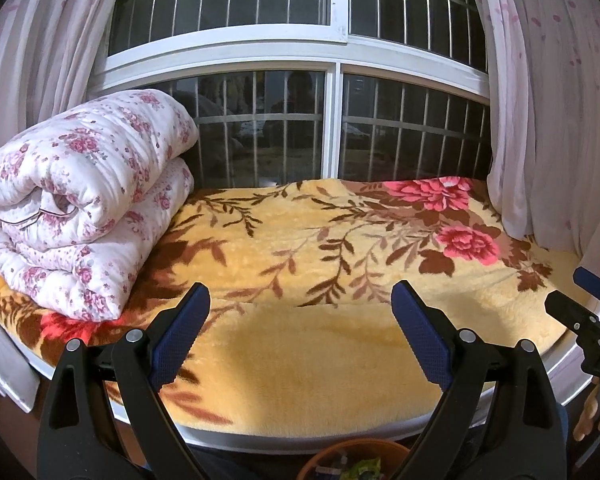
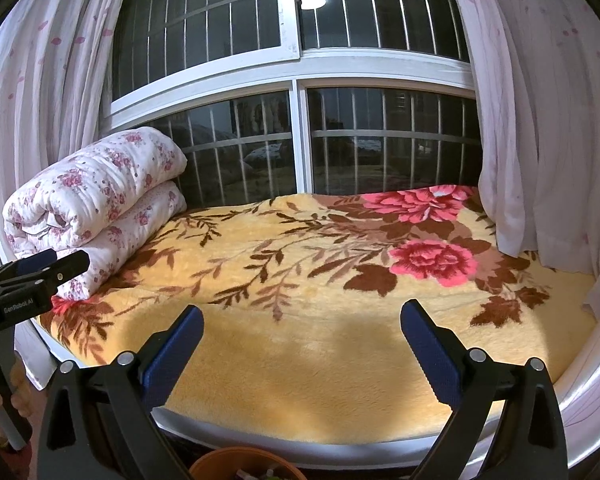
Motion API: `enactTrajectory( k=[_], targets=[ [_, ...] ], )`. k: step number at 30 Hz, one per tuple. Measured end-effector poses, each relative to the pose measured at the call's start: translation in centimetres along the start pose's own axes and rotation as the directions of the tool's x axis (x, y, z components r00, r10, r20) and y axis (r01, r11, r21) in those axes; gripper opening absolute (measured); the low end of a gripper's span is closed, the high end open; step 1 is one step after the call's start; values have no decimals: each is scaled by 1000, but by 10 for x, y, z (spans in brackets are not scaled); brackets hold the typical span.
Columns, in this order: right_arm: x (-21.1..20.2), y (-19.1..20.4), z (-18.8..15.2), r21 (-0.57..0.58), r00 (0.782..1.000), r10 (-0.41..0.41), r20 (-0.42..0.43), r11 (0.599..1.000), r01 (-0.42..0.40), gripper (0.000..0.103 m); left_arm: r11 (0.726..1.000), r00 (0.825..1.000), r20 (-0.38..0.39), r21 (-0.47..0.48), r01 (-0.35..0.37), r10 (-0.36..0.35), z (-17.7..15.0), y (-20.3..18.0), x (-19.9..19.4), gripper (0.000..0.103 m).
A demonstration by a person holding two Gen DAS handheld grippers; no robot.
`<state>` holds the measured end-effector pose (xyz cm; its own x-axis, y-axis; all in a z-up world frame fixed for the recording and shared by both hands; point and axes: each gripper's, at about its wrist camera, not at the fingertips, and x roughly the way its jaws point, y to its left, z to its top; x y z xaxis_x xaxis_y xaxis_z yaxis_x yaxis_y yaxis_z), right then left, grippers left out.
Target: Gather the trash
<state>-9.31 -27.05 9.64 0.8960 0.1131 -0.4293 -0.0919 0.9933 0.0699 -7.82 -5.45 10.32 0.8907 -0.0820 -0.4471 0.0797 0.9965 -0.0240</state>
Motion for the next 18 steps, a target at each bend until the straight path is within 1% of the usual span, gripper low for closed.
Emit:
enactTrajectory(
  k=[18],
  targets=[
    [0,0,0,-1,1000,0,0,1000,0,97,1000,1000,5,-1,-4,4,2,0,-1,90]
  ],
)
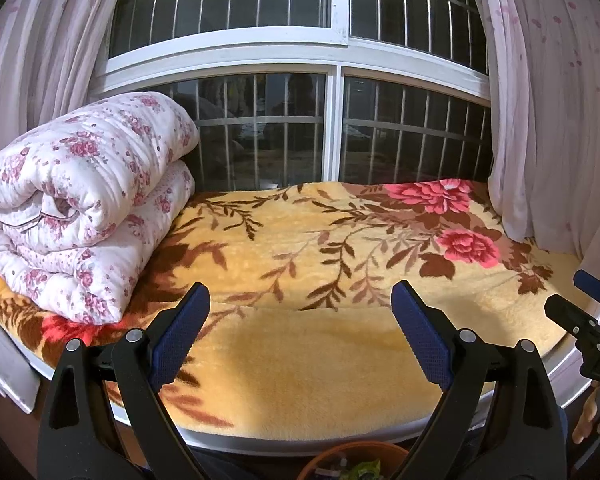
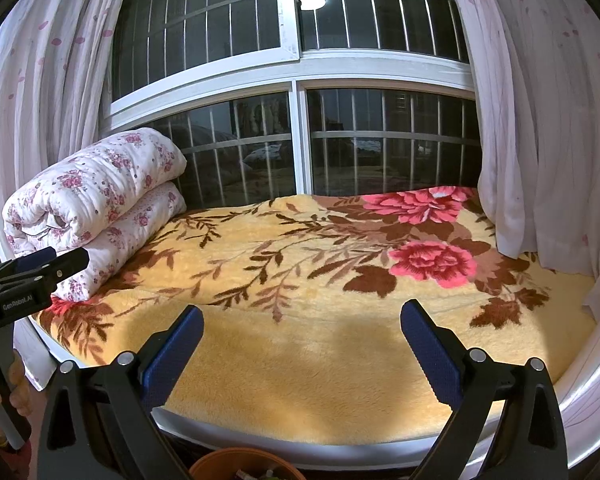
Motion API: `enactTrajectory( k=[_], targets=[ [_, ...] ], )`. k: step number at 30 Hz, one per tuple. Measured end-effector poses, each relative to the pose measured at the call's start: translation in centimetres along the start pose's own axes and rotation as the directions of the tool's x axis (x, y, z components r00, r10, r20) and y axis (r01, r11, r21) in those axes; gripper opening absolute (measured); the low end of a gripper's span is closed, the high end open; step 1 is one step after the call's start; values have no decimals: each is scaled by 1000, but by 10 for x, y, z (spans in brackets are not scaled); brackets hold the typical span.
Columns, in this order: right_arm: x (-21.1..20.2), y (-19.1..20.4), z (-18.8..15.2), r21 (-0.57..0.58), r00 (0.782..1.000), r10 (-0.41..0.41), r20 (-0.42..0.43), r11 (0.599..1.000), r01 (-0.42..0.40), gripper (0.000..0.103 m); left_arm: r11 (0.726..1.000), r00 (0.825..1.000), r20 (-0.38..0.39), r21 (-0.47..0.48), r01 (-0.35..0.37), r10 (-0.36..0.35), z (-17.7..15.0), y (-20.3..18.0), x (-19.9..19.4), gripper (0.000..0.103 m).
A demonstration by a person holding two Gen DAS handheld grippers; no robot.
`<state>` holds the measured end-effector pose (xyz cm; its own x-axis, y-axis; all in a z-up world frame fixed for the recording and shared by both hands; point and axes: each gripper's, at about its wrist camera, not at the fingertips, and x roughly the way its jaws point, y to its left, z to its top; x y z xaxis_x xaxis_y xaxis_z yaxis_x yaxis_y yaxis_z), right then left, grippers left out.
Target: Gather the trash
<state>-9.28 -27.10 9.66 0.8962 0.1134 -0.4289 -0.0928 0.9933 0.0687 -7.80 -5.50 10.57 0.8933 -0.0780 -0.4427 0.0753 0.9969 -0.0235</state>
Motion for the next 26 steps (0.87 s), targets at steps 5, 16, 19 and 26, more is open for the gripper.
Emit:
enactTrajectory(
  k=[5,16,19,26],
  targets=[
    [0,0,0,1,1000,-1,-1,1000,1,97,1000,1000,6,-3,-2,2,6,-1,-2,90],
    [0,0,1,1,1000,1,-2,1000,-1,97,1000,1000,8,0,-4,4,8,-3,-2,90],
    [0,-1,1,0,1000,1,-2,1000,-1,97,1000,1000,8,0,-8,8,9,-3,-2,90],
    [0,-1,1,-1,1000,2,-1,1000,-2,97,1000,1000,9,0,-10,10,9,-2,-2,90]
  ],
)
